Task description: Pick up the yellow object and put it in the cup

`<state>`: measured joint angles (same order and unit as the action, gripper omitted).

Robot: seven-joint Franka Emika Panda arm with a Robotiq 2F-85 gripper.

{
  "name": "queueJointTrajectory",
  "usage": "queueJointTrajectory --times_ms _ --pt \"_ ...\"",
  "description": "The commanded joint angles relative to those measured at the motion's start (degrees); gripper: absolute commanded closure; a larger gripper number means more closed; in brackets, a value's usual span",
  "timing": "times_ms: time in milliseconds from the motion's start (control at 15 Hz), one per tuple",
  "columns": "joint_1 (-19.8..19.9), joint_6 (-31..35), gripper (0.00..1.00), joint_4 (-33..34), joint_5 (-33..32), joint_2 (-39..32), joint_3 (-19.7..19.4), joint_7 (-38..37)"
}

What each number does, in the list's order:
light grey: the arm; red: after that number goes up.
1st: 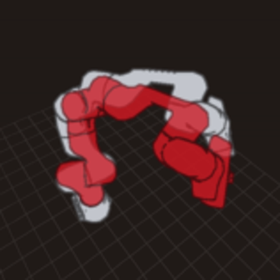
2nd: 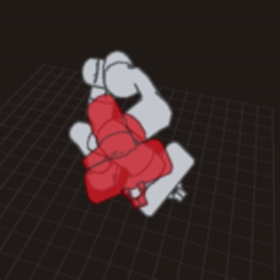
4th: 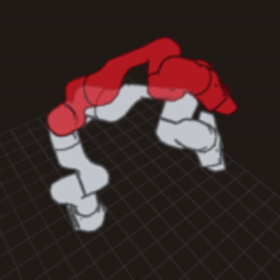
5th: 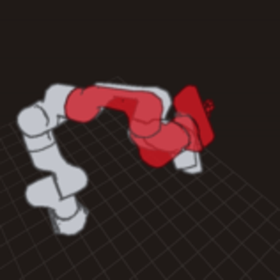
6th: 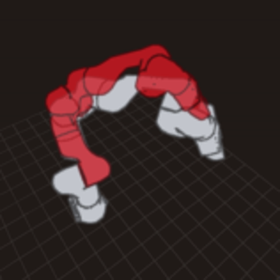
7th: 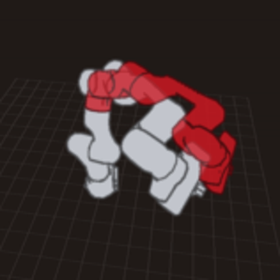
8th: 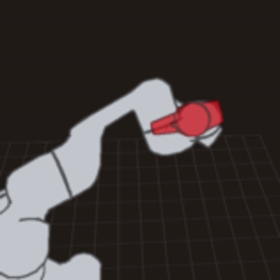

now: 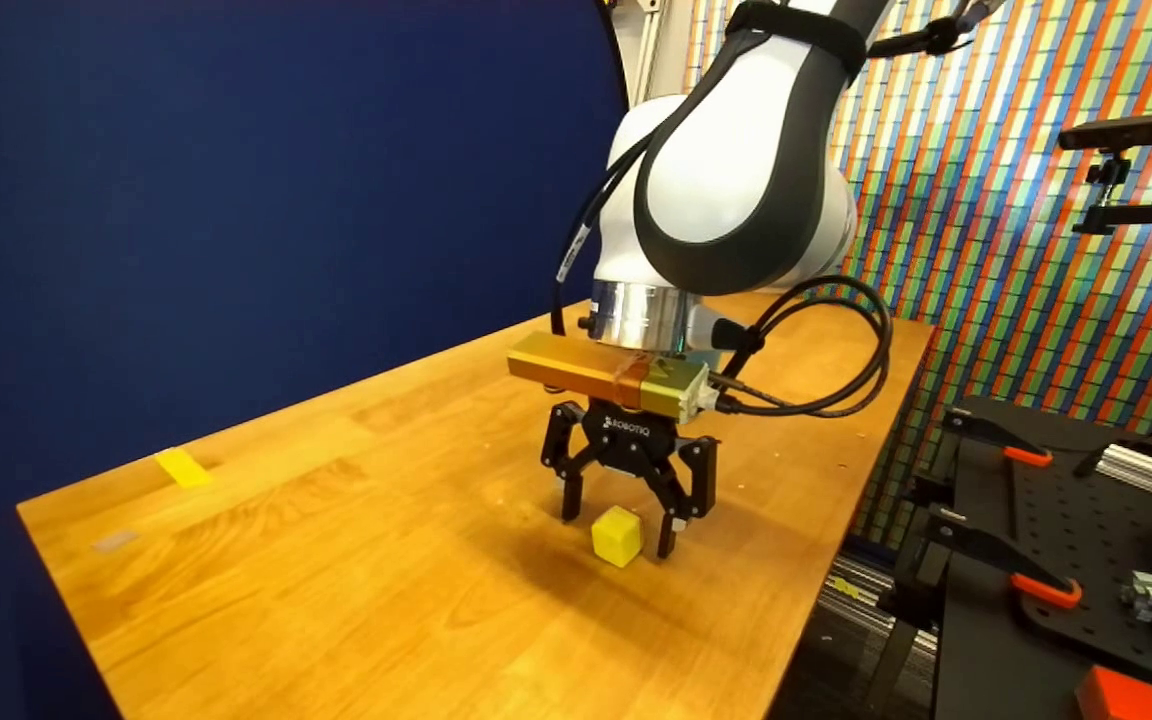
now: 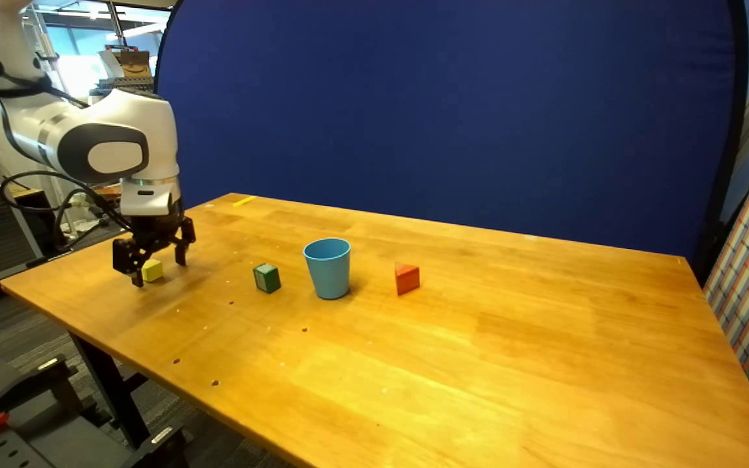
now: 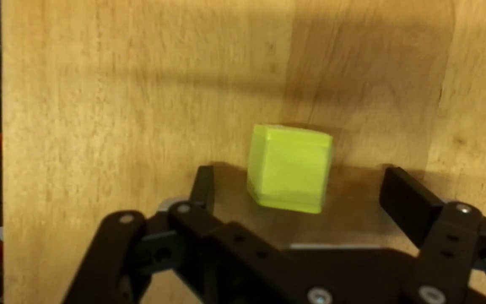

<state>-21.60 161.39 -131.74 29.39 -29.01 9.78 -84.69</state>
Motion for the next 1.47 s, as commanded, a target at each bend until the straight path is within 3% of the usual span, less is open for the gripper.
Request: queueJointTrajectory --times_ms 0,133,400,667,1400 --pt "0.4 -0.1 0.27 -1.9 -0.2 1.4 2.0 -1.8" --pt "-0.3 0.4 0.31 -1.9 -0.8 1.4 1.5 -2.8" --pt "-2.1 0.6 0.62 -2.8 -3.5 2.6 -0.7 -6.8" --pt "0.7 -1.9 0.88 -5.0 -5.2 6.8 -1.0 -6.2" --pt "16.8 -14.7 0.87 -3.7 -11.8 19.2 -11.7 0.7"
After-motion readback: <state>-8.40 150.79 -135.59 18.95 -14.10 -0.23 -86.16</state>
